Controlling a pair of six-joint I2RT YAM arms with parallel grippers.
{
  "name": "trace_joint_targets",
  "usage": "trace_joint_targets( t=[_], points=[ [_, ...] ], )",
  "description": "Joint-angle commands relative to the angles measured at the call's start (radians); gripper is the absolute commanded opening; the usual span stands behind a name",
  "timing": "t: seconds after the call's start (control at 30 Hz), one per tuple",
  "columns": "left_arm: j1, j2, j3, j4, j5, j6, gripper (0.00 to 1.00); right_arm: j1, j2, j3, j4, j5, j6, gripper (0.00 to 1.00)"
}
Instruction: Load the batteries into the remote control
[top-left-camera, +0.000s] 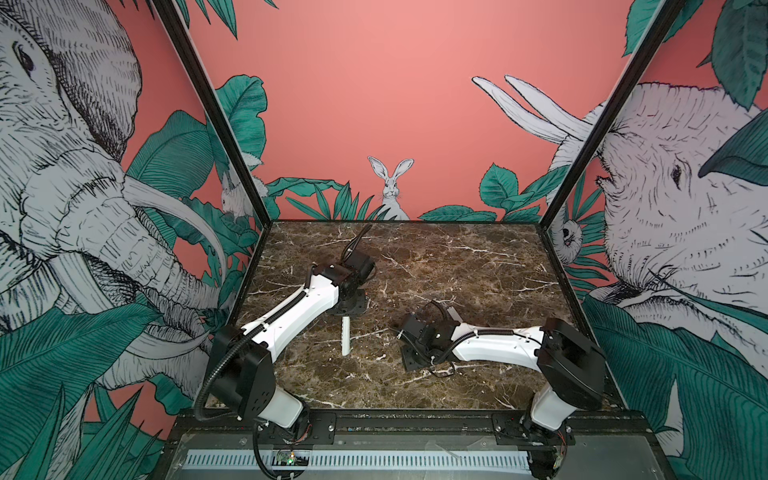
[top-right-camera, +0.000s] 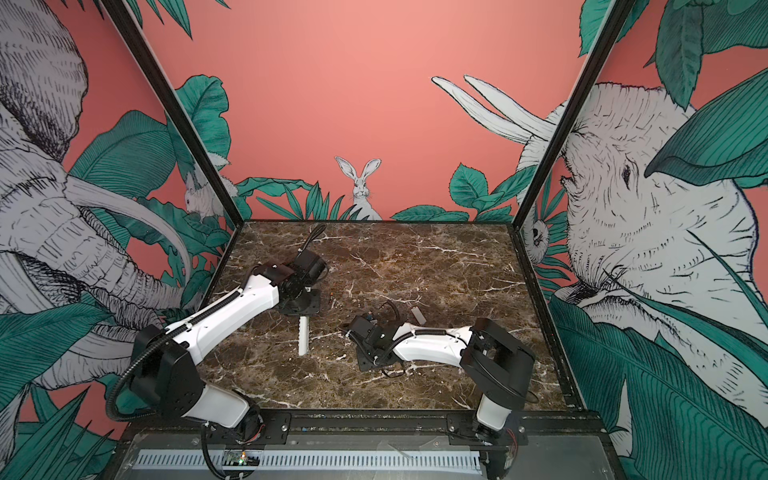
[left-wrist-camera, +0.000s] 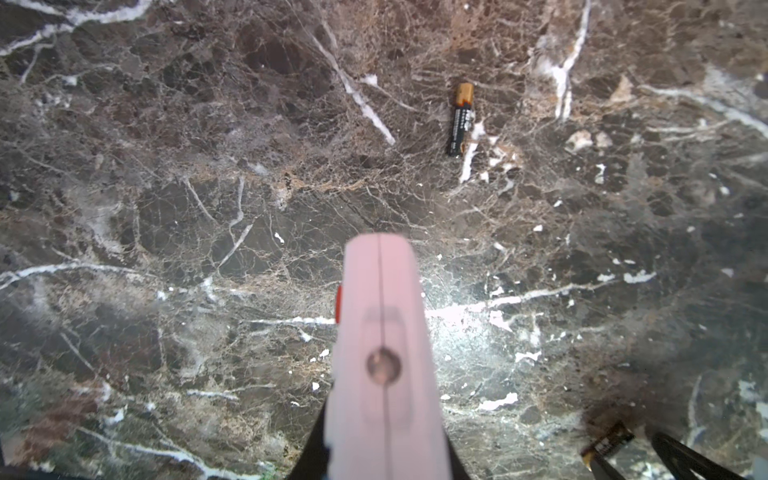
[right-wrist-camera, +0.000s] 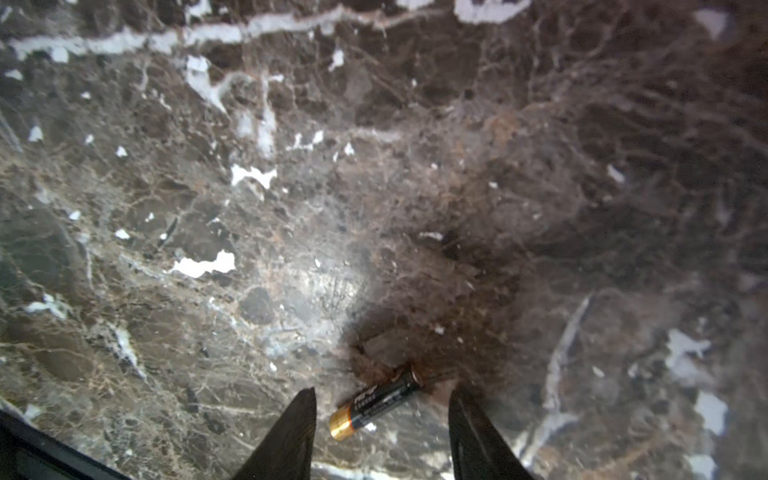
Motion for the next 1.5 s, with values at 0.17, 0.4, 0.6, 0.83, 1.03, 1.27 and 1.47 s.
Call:
trace_joint_targets(
  t=[0.17,0.4,0.6,0.83,1.03,1.27,1.47],
  points=[
    [0.061,-0.082,-0.104,0.099,0.094,0.072,0.00,0.056,0.080,0.084,-0.165,0.078,0.139,0.40],
    [0.098,-0.107,-0.151,0.140,0.155,0.118,0.00,0.057,0.094,0.075,-0.170,0.088,0.141,0.20],
    [0.100,-0.124,-0.170,0.185,0.251,0.153,0.00,0.057,0.107,0.094,-0.173,0.094,0.021,0.18],
    [0.100,-0.167,-0.190,0.238,0.367,0.168,0.00,0.065,0.072,0.031,-0.152,0.060,-0.047,0.25],
    [0.100,-0.183,-0.216,0.288,0.440,0.149,0.00,0.081,0.048,-0.008,-0.140,0.062,-0.058,0.24],
    [0.100,-0.193,-0.257,0.327,0.476,0.133,0.00,0.097,0.051,-0.012,-0.127,0.065,-0.077,0.17],
    [0.100,-0.189,-0.308,0.387,0.519,0.131,0.00,0.099,0.048,-0.019,-0.126,0.075,-0.089,0.12]
  ],
)
